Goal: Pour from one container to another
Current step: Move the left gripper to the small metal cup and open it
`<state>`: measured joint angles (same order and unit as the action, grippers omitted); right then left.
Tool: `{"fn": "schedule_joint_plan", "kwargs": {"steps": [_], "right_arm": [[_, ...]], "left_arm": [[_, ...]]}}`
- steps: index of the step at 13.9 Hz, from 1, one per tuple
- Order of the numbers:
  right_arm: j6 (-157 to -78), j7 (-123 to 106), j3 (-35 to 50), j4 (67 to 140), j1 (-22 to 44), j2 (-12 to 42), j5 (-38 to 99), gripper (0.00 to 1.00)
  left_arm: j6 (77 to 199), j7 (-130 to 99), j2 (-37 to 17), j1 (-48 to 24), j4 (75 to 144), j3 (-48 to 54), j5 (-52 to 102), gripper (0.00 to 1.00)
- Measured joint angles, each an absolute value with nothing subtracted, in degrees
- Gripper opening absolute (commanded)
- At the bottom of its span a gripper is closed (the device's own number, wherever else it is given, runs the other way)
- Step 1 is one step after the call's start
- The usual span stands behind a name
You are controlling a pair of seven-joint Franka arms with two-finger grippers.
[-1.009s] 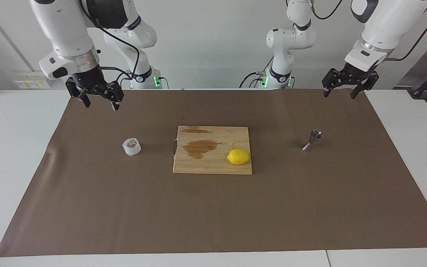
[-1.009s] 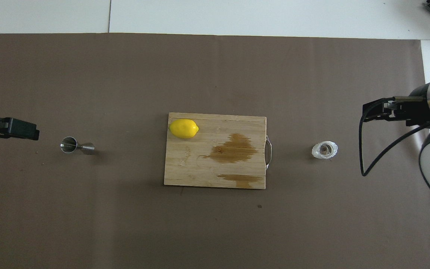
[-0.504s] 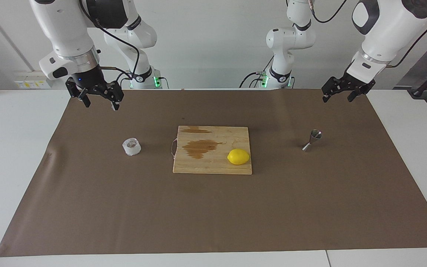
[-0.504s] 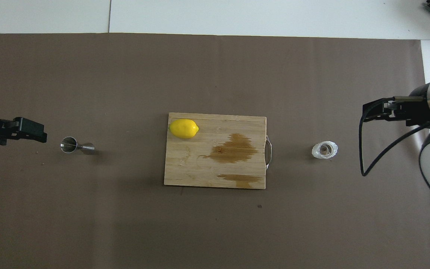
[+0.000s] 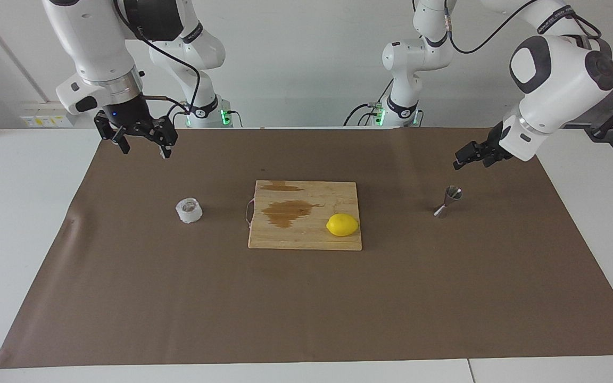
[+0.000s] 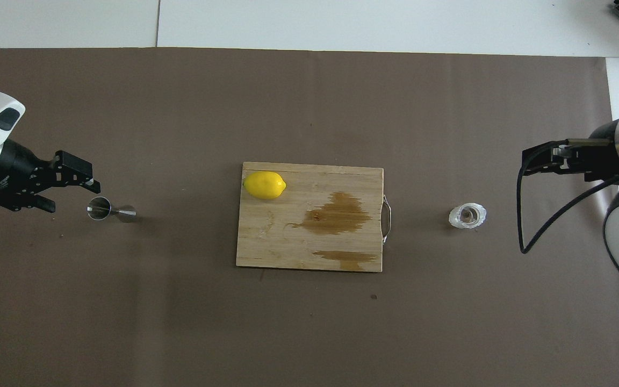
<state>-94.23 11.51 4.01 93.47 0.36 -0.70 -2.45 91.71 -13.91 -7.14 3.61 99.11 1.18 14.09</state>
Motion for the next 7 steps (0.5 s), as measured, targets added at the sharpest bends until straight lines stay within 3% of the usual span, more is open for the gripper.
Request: {"fn": "schedule_joint_plan", "kwargs": {"steps": [7], "right_arm": [[-94.23,11.51,4.01,93.47,0.36,-0.71,-2.45,1.00]], "left_arm": [[88.09,-24.19,-12.94,7.55,98.83,1.14,22.27,1.00]]}}
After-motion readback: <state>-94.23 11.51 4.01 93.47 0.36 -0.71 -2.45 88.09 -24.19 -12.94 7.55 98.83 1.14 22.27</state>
